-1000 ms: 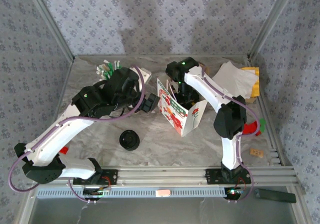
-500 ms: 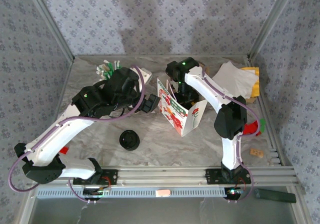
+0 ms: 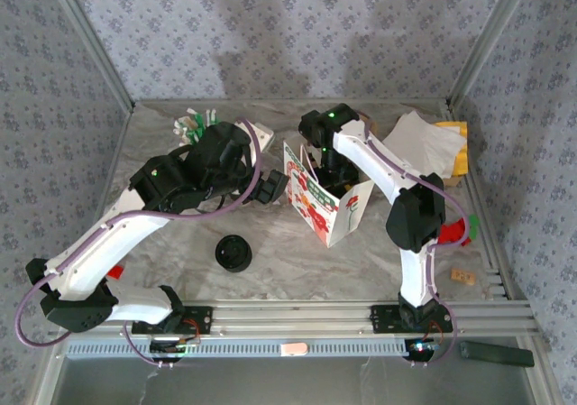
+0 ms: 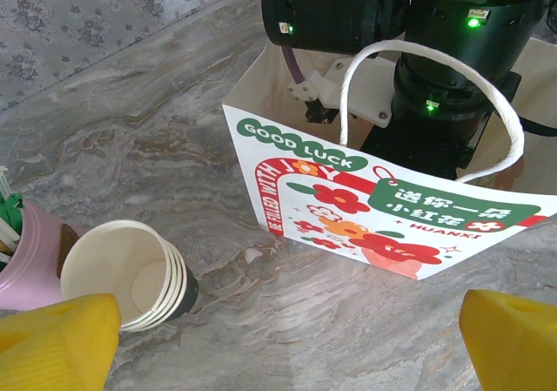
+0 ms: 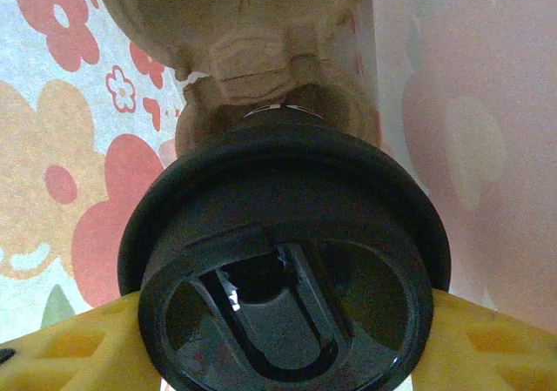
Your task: Pack the takeout coffee
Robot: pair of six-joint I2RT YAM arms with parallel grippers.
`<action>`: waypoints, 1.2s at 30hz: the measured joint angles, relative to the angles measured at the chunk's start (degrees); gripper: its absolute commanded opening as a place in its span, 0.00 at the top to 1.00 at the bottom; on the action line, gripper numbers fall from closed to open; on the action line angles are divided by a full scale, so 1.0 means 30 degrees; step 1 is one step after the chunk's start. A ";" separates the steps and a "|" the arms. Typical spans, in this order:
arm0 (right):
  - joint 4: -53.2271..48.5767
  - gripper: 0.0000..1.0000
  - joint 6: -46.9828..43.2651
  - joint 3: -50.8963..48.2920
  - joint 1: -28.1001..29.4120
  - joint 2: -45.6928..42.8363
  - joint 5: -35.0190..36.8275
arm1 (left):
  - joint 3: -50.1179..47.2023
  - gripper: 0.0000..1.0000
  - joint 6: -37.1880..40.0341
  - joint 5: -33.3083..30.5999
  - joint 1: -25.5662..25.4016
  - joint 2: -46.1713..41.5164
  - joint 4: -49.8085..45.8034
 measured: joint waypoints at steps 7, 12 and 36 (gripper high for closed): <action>0.0015 0.46 0.0007 0.0000 0.0000 0.0000 0.0000 | 0.0095 0.00 0.0000 0.0015 0.0000 0.0138 0.0000; 0.0073 0.46 0.0007 0.0000 0.0000 0.0000 0.0000 | 0.0102 0.00 0.0000 0.0073 0.0000 0.0226 0.0000; 0.0816 0.46 0.0000 -0.0867 -0.0080 -0.0029 -0.0007 | 0.0226 0.00 0.0000 0.0138 0.0000 0.0284 -0.0080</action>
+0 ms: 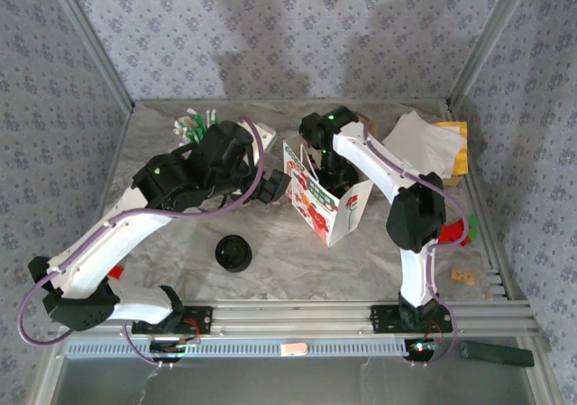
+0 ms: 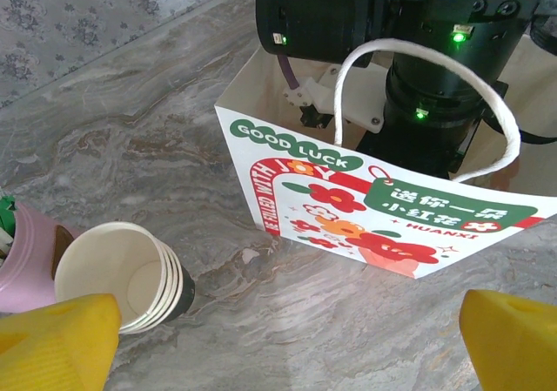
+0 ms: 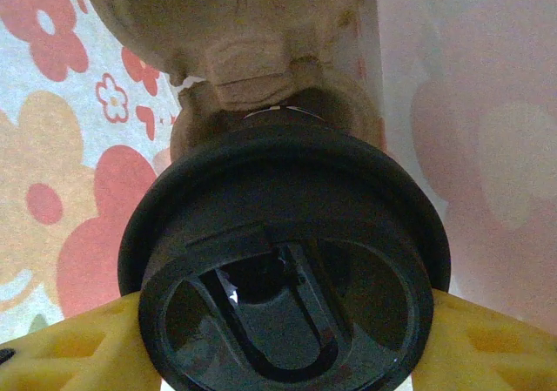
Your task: Pack the takeout coffee
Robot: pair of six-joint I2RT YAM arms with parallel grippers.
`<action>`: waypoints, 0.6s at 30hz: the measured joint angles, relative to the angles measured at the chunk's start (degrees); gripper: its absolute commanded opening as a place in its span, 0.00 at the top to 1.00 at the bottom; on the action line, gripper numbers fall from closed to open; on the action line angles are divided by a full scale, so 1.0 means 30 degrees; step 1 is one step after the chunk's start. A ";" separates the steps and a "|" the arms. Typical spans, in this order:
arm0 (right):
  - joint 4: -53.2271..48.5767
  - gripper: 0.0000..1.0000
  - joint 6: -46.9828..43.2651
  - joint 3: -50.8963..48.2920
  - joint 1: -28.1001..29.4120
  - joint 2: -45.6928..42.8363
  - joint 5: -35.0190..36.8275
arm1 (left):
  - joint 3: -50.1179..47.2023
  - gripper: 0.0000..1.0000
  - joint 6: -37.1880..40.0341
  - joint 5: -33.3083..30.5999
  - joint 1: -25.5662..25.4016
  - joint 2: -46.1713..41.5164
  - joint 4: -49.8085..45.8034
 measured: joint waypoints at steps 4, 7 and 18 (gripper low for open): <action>0.0291 0.46 0.0000 -0.0364 -0.0015 0.0000 0.0000 | 0.0248 0.00 0.0007 0.0000 0.0000 0.0138 -0.0146; 0.0393 0.46 0.0000 -0.0386 -0.0015 0.0000 -0.0007 | 0.0306 0.00 0.0007 0.0000 0.0000 0.0211 -0.0255; 0.0845 0.46 0.0000 -0.0845 -0.0015 -0.0168 -0.0007 | 0.0488 0.00 0.0007 0.0000 0.0000 0.0408 -0.0364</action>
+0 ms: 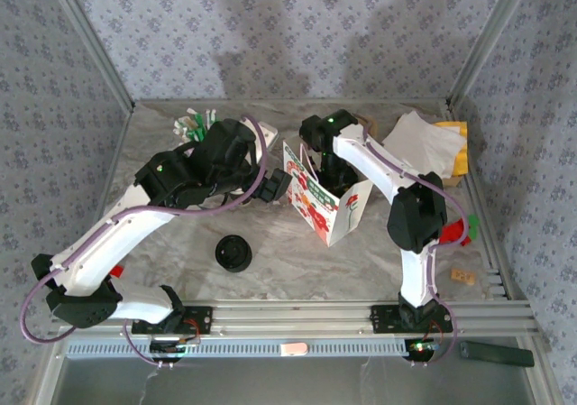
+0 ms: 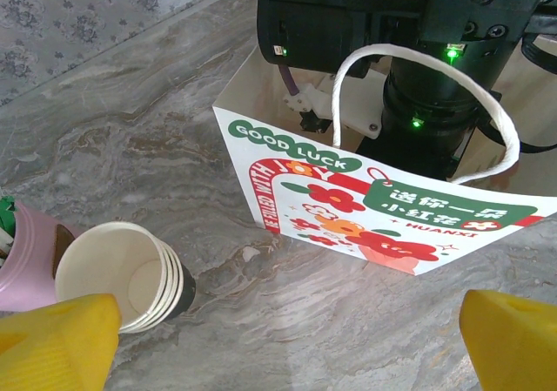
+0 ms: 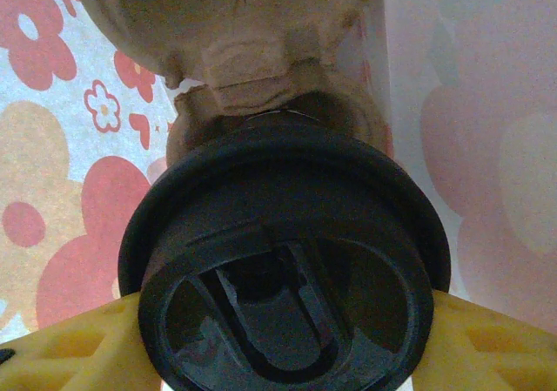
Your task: Pack the takeout coffee
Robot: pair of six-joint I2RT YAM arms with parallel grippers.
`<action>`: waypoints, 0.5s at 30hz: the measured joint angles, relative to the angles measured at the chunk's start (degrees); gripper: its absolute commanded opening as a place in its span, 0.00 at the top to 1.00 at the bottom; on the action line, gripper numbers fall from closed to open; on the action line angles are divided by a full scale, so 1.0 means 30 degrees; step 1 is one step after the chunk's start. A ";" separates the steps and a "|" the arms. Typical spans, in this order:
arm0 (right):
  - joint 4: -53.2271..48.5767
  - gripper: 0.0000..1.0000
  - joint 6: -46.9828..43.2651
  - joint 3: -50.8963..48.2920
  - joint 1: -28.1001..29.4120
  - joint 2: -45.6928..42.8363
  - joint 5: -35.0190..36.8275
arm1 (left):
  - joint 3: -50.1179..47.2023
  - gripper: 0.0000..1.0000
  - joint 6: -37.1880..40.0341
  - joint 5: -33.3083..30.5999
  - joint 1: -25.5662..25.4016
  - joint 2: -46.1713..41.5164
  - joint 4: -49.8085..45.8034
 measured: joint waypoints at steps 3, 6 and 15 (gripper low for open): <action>0.0000 0.45 0.0000 0.0000 0.0000 0.0000 0.0000 | 0.0000 0.00 0.0000 -0.0007 0.0000 0.0022 -0.0007; -0.0007 0.44 -0.0007 0.0000 0.0000 -0.0007 0.0007 | 0.0007 0.00 0.0000 -0.0007 0.0000 0.0022 0.0000; -0.0131 0.34 -0.0146 0.0058 0.0000 -0.0015 0.0029 | 0.0015 0.00 0.0000 0.0000 0.0000 0.0022 0.0000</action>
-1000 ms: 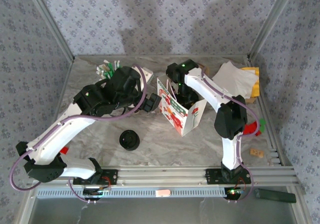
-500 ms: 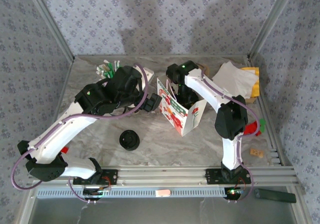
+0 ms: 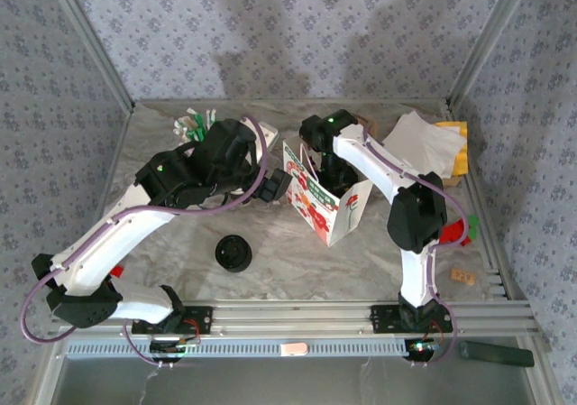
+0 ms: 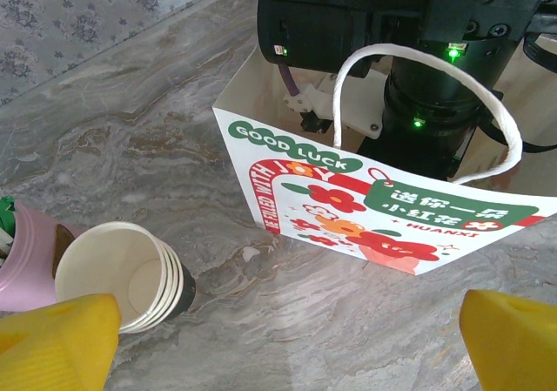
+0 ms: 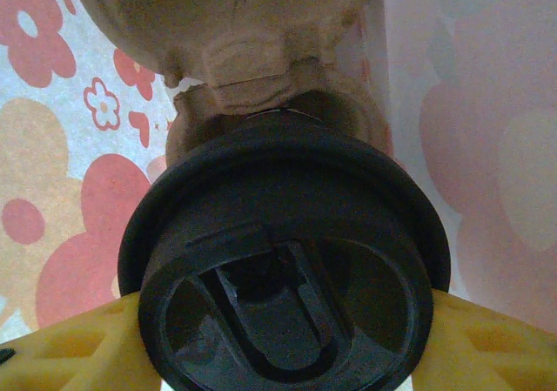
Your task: Pack the takeout coffee
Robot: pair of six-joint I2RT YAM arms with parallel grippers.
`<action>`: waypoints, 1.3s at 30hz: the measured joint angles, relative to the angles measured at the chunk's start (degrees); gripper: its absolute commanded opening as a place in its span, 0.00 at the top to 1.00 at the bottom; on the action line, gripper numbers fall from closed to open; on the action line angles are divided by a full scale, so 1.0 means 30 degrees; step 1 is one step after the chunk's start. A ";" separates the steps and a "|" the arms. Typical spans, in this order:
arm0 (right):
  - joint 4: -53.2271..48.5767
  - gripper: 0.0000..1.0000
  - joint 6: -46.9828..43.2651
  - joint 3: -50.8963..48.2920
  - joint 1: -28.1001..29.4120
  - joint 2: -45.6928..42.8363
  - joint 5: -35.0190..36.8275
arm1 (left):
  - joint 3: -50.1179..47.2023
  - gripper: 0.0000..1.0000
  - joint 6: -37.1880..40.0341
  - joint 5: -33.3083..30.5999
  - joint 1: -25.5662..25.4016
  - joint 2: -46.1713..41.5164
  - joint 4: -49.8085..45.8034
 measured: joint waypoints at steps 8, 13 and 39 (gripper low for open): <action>-0.0087 0.24 -0.0138 0.0029 0.0007 0.0000 0.0219 | 0.0007 0.00 0.0000 -0.0007 0.0000 -0.0007 0.0000; -0.0364 0.20 -0.0138 0.0306 0.0022 -0.0007 0.0372 | 0.0007 0.00 0.0000 0.0000 0.0000 -0.0007 0.0000; -0.1559 0.16 -0.0131 0.2499 0.0022 -0.0284 0.0488 | 0.0503 0.00 0.0000 0.0080 0.0000 0.0182 0.0000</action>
